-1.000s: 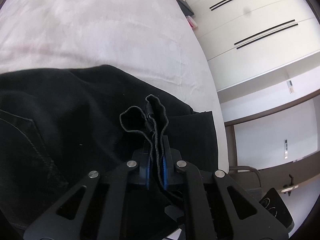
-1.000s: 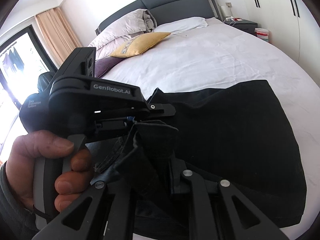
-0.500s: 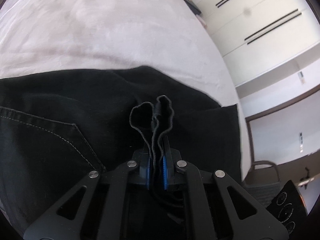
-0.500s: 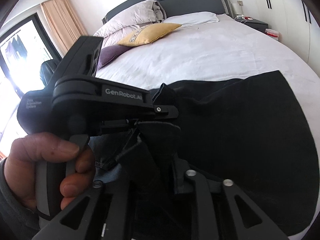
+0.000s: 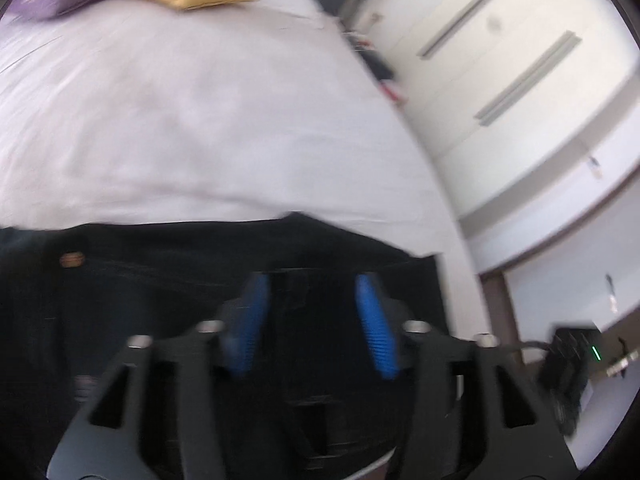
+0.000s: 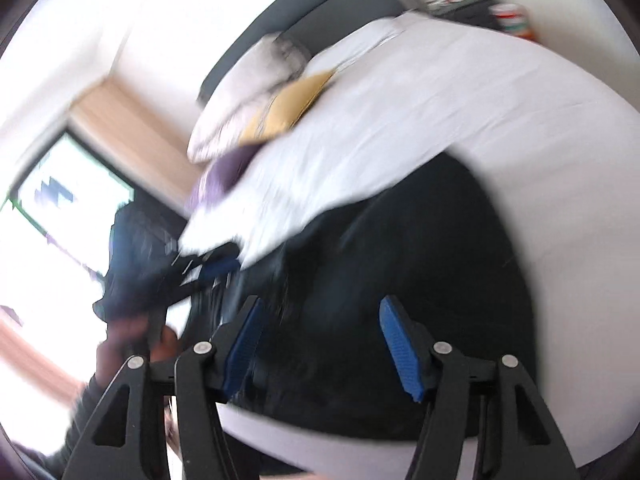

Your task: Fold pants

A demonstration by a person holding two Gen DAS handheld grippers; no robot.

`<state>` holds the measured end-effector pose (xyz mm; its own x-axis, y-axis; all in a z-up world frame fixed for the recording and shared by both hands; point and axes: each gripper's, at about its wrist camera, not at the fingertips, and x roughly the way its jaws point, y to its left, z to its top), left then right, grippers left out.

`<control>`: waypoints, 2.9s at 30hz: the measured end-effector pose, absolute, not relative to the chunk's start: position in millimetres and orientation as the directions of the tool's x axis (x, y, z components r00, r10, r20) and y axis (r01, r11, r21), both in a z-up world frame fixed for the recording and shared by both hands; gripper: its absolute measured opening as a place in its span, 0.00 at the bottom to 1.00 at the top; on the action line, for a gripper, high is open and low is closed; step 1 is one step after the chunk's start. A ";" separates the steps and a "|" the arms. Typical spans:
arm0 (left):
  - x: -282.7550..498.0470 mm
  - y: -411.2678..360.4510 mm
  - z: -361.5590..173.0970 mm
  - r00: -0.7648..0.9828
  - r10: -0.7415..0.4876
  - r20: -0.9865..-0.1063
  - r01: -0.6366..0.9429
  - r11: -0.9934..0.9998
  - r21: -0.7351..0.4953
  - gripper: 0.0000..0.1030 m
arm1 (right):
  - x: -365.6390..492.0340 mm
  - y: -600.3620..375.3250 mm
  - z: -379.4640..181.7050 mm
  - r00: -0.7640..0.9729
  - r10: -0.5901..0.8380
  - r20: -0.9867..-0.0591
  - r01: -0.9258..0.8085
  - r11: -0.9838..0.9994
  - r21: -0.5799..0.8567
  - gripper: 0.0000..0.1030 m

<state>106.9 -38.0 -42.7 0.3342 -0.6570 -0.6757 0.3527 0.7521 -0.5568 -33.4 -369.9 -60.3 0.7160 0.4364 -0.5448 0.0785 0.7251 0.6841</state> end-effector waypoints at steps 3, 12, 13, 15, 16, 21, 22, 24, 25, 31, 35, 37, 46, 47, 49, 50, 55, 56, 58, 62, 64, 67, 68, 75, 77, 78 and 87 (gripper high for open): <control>89.4 -62.5 -50.5 0.236 -0.717 -0.656 0.434 0.682 -0.589 0.54 | -27.8 -401.9 -69.9 0.729 0.473 -0.495 0.106 0.637 0.764 0.62; 36.5 -80.6 -107.9 0.160 -0.626 -0.764 0.475 0.727 -0.496 0.54 | -49.5 -397.6 -127.5 0.613 0.545 -0.572 0.133 0.642 0.755 0.50; 31.7 -78.3 -108.4 0.165 -0.632 -0.757 0.490 0.719 -0.493 0.54 | -53.4 -397.5 -127.8 0.610 0.549 -0.571 0.120 0.648 0.752 0.50; 25.1 -72.5 -111.1 0.170 -0.653 -0.738 0.511 0.698 -0.501 0.54 | -57.7 -401.7 -127.9 0.606 0.578 -0.547 0.107 0.622 0.776 0.51; 24.3 -70.8 -111.8 0.171 -0.660 -0.732 0.510 0.695 -0.507 0.54 | -60.4 -404.1 -127.3 0.601 0.605 -0.522 0.098 0.593 0.799 0.52; 19.3 -66.8 -108.5 0.190 -0.652 -0.734 0.496 0.709 -0.501 0.54 | -73.6 -398.5 -115.6 0.593 0.703 -0.392 -0.003 0.489 0.872 0.55; 17.2 -66.0 -109.2 0.195 -0.650 -0.735 0.496 0.711 -0.498 0.54 | -73.9 -394.0 -119.8 0.581 0.709 -0.400 -0.005 0.495 0.869 0.57; 18.8 -65.2 -109.5 0.196 -0.649 -0.735 0.498 0.712 -0.495 0.54 | -67.2 -384.8 -139.3 0.534 0.706 -0.465 0.045 0.526 0.849 0.50; 20.0 -69.2 -108.4 0.200 -0.647 -0.735 0.496 0.714 -0.494 0.54 | -64.5 -382.3 -151.6 0.505 0.706 -0.496 0.077 0.535 0.841 0.43; 15.1 -61.7 -105.1 0.207 -0.635 -0.744 0.451 0.737 -0.503 0.54 | -58.6 -379.8 -131.7 0.443 0.732 -0.518 0.033 0.564 0.825 0.44; 29.1 -54.4 -72.4 0.281 -0.688 -0.669 0.432 0.714 -0.551 0.54 | -43.5 -395.5 -88.7 0.523 0.735 -0.431 -0.078 0.545 0.835 0.61; 38.7 -63.4 -58.3 0.300 -0.721 -0.625 0.453 0.684 -0.571 0.62 | -27.8 -402.6 -73.6 0.573 0.731 -0.371 -0.108 0.516 0.850 0.65; 47.4 -104.1 -123.9 0.218 -0.727 -0.651 0.450 0.667 -0.595 0.61 | 78.5 -419.1 -129.7 0.609 0.667 -0.428 0.068 0.494 0.867 0.71; 44.0 -98.4 -123.4 0.234 -0.738 -0.633 0.460 0.658 -0.596 0.61 | 80.8 -428.1 -144.4 0.605 0.669 -0.432 0.097 0.477 0.874 0.65; 39.8 -93.6 -120.2 0.244 -0.736 -0.632 0.464 0.661 -0.590 0.62 | 79.2 -440.2 -164.9 0.616 0.687 -0.385 0.108 0.410 0.905 0.47; 38.0 -90.4 -118.3 0.247 -0.737 -0.629 0.465 0.659 -0.590 0.62 | 75.4 -449.2 -169.2 0.627 0.690 -0.361 0.120 0.372 0.920 0.43; 38.6 -91.4 -121.0 0.263 -0.743 -0.615 0.445 0.659 -0.606 0.62 | 64.6 -459.7 -141.4 0.726 0.628 -0.280 0.077 0.330 0.941 0.83; 38.7 -92.0 -121.5 0.266 -0.741 -0.616 0.445 0.662 -0.604 0.62 | 66.3 -456.1 -135.6 0.735 0.612 -0.291 0.068 0.361 0.930 0.83; 37.9 -90.9 -122.9 0.266 -0.739 -0.619 0.441 0.664 -0.604 0.62 | 77.0 -454.5 -138.4 0.731 0.583 -0.355 0.117 0.406 0.907 0.81; 33.6 -77.4 -118.4 0.258 -0.751 -0.608 0.412 0.654 -0.634 0.62 | 84.4 -479.9 -170.3 0.734 0.525 -0.430 0.257 0.371 0.892 0.43; 33.9 -75.7 -118.7 0.258 -0.751 -0.608 0.408 0.655 -0.636 0.62 | 75.1 -498.6 -169.8 0.779 0.470 -0.415 0.290 0.318 0.903 0.57; 33.6 -78.9 -120.3 0.268 -0.742 -0.614 0.412 0.665 -0.623 0.62 | 57.0 -513.1 -147.5 0.841 0.407 -0.358 0.245 0.304 0.921 0.77; 33.7 -79.9 -120.7 0.271 -0.740 -0.616 0.411 0.668 -0.621 0.62 | 54.8 -510.9 -140.7 0.849 0.423 -0.317 0.205 0.291 0.935 0.78; 33.1 -86.4 -121.6 0.275 -0.732 -0.623 0.409 0.676 -0.613 0.62 | 79.7 -454.9 -141.7 0.743 0.598 -0.299 0.109 0.333 0.937 0.78; 32.4 -85.1 -118.5 0.279 -0.733 -0.620 0.402 0.676 -0.618 0.62 | 82.6 -451.4 -162.6 0.698 0.592 -0.403 0.186 0.393 0.900 0.55; 30.7 -83.0 -115.5 0.286 -0.731 -0.620 0.391 0.679 -0.621 0.62 | 84.4 -450.7 -167.9 0.688 0.571 -0.448 0.226 0.418 0.880 0.44; -28.4 40.0 -74.0 0.574 -0.650 -0.498 0.187 0.696 -0.693 0.69 | 63.7 -386.7 -86.7 0.680 0.614 -0.400 0.023 0.528 0.849 0.78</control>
